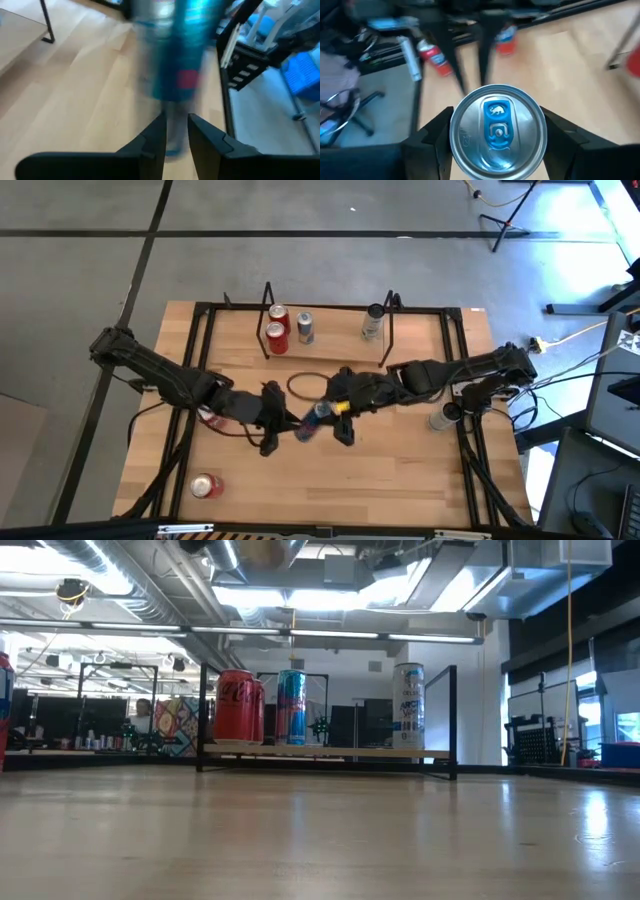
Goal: Place canned beverage on shelf
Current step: Put the blue soda can on the shelf aligned with the other blue soda can
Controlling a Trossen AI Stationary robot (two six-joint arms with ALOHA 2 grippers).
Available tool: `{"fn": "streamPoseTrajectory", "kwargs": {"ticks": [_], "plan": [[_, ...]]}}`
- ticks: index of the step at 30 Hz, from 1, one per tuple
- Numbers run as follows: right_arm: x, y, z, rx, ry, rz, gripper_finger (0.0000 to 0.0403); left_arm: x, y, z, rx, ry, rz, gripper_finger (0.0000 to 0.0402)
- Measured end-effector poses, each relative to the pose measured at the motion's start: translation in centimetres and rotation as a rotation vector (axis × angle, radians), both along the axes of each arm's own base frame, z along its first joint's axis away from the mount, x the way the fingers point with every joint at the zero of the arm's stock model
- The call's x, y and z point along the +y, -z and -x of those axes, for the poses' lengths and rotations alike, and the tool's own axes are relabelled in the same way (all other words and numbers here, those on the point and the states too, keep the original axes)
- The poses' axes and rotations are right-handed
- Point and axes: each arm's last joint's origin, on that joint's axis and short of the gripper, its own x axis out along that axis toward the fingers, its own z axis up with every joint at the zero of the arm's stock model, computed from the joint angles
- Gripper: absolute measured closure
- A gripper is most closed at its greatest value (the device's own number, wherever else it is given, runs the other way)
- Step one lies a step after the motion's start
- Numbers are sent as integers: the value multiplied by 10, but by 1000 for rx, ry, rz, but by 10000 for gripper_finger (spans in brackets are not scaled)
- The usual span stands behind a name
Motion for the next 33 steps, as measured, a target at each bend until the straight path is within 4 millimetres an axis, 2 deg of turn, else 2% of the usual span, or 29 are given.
{"fn": "streamPoseTrajectory", "kwargs": {"ticks": [5,9,12,15,19,25,33], "plan": [[-31,2,-5,13,52,57,197,15,-23,42,22,-21,49,328],[-67,3,-8,26,91,118,197,26,-35,73,17,-79,46,328],[-96,4,-9,36,146,189,197,31,-41,87,-6,-127,42,328],[-125,9,-10,61,194,231,197,36,-44,92,-30,-173,25,328],[-155,18,-21,125,206,250,197,37,-44,93,-36,-200,-1,328],[-172,22,-56,208,161,299,197,37,-43,92,-27,-193,-30,328],[-188,49,-85,328,183,313,197,37,-43,92,-28,-192,-32,328]]}}
